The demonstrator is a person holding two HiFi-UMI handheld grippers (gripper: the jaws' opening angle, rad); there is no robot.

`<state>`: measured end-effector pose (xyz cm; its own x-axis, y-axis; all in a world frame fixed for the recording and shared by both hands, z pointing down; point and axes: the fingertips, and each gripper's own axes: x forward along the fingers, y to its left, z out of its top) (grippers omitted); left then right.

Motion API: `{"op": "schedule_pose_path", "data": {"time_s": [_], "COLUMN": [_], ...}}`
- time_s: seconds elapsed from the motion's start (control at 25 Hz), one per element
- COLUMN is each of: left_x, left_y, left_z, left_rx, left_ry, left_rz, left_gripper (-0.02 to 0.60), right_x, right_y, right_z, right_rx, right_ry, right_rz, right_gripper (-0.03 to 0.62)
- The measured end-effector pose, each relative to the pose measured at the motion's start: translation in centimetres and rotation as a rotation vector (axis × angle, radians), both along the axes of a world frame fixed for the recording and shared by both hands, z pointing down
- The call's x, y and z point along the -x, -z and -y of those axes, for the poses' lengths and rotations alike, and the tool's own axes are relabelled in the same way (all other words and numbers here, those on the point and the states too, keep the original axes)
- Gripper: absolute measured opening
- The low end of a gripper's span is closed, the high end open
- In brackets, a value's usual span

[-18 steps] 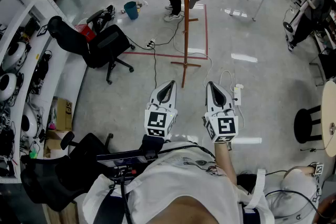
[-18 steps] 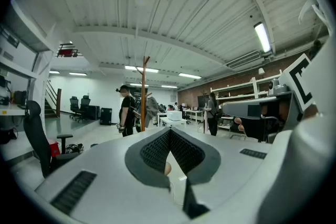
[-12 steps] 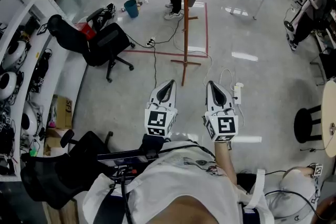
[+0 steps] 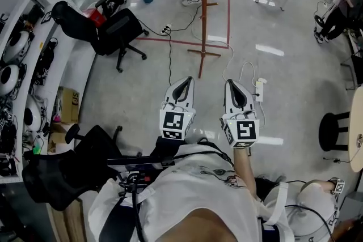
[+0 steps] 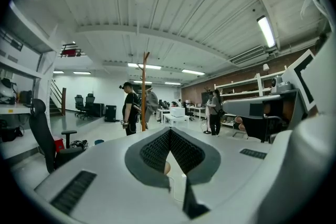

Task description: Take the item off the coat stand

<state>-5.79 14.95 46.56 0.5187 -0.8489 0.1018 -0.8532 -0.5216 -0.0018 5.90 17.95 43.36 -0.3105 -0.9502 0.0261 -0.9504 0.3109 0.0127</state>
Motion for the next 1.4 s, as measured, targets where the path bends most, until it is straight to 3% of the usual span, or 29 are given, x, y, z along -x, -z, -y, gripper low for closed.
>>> {"op": "schedule_pose_path", "data": {"time_s": [0.36, 0.56, 1.0, 1.4], "left_x": [-0.7, -0.3, -0.8, 0.2], "left_y": [-3.3, -3.9, -2.6, -1.9], "left_z": [-1.3, 0.9, 14.7, 26.9], "left_rx": [0.053, 0.051, 0.000, 0.026], "left_ry": [0.018, 0.020, -0.034, -0.080], "left_rz": [0.023, 0.030, 0.013, 0.016], "left_gripper": [0.002, 0.002, 0.002, 0.002], "right_x": [-0.5, 0.2, 1.2, 2.0], "right_y": [-2.1, -2.7, -1.9, -1.7], "right_z": [0.2, 3.1, 16.2, 28.2], "right_rx": [0.044, 0.048, 0.004, 0.035], "right_ry": [0.030, 0.049, 0.037, -0.019], "right_rz": [0.018, 0.023, 0.015, 0.026], "right_gripper": [0.005, 0.005, 0.005, 0.005]}}
